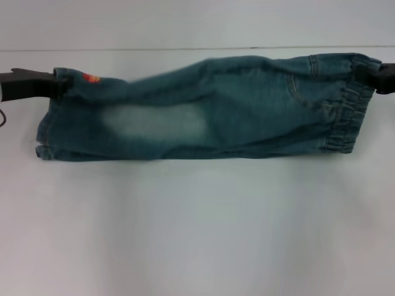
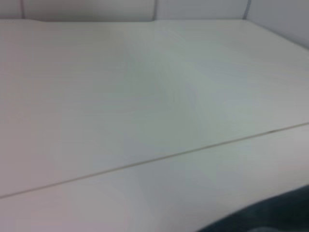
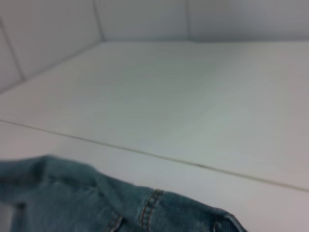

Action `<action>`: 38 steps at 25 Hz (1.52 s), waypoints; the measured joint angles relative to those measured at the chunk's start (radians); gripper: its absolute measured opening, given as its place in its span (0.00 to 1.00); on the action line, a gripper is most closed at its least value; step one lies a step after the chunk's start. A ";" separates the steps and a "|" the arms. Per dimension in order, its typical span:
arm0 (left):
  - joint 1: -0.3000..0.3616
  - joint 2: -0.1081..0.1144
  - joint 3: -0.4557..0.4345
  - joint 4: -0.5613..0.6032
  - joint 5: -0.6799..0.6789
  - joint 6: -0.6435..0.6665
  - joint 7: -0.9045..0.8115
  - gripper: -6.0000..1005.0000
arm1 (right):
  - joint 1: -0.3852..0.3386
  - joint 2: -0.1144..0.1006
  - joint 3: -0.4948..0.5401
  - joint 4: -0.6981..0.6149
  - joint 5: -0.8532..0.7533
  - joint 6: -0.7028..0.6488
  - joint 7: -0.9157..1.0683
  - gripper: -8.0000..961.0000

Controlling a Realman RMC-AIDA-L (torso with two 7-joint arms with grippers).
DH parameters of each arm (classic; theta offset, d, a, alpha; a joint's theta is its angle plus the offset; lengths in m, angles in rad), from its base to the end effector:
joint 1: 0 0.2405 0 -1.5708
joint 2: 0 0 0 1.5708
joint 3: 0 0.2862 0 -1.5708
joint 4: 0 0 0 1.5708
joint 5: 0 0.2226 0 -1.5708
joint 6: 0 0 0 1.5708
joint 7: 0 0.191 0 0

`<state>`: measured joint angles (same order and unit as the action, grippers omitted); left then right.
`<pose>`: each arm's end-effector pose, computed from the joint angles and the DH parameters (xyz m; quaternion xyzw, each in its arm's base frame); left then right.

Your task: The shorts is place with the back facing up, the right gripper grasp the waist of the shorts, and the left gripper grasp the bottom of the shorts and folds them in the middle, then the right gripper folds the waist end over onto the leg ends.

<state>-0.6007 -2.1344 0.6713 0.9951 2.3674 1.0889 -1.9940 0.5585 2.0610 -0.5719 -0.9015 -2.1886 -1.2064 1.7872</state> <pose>-0.3024 0.4666 0.0098 -0.8448 -0.3795 -0.1026 0.3630 0.3215 0.4497 0.0348 -0.8541 0.3538 0.1577 0.3471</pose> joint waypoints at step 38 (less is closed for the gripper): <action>0.084 -0.001 0.053 0.072 -0.021 -0.013 -0.004 0.60 | 0.008 0.020 -0.112 -0.033 -0.028 0.048 -0.017 0.74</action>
<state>-0.5171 -2.1353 0.7245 1.0675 2.3460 1.0755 -1.9976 0.5661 2.0807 -0.6836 -0.9341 -2.2162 -1.1583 1.7698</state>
